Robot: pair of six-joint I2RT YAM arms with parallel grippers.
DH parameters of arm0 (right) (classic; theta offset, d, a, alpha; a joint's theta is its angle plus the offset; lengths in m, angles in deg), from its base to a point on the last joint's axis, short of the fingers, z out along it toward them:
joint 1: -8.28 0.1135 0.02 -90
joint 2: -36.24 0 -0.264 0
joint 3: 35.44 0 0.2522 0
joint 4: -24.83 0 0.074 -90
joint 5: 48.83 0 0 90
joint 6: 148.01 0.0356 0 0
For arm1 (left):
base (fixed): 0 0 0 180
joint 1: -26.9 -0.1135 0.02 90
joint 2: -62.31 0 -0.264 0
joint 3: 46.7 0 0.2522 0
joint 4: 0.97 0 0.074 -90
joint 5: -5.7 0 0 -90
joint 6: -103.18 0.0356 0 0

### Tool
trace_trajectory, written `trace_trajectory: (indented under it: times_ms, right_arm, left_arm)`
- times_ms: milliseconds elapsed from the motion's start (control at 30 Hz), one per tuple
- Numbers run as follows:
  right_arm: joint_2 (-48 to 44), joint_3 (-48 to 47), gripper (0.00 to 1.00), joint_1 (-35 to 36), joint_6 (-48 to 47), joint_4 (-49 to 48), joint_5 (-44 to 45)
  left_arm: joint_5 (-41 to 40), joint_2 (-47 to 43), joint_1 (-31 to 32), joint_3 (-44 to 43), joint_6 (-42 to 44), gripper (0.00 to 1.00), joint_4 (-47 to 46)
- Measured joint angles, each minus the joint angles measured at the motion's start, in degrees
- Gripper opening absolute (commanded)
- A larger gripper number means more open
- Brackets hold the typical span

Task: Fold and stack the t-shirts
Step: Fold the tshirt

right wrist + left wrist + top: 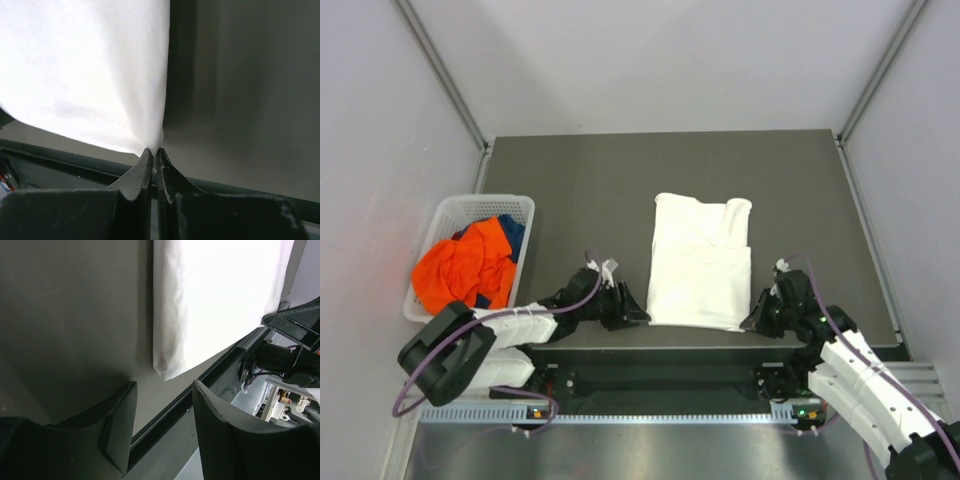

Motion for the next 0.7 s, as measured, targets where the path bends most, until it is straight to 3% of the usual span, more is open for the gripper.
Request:
trace_trajectory:
  times_ms: [433,533,567,667,700]
  right_arm:
    - [-0.2,0.0,0.00,0.0,0.0,0.0,0.0]
    - [-0.3,0.0,0.00,0.0,0.0,0.0,-0.1]
    - [-0.3,0.0,0.00,0.0,0.0,0.0,-0.1]
    - [-0.3,0.0,0.00,0.0,0.0,0.0,0.0]
    - [-0.2,0.0,0.00,0.0,0.0,0.0,0.0]
  left_arm:
    - [-0.7,4.5,1.6,-0.1,-1.7,0.53,-6.6]
    - [-1.3,5.6,1.6,-0.5,-1.7,0.42,-7.4]
    - [-1.6,6.1,1.7,-0.7,-1.7,0.28,-7.4]
    - [-2.4,7.4,1.8,-0.9,-1.5,0.03,-6.9]
    - [-2.5,7.6,1.8,-0.9,-1.6,0.00,-6.4]
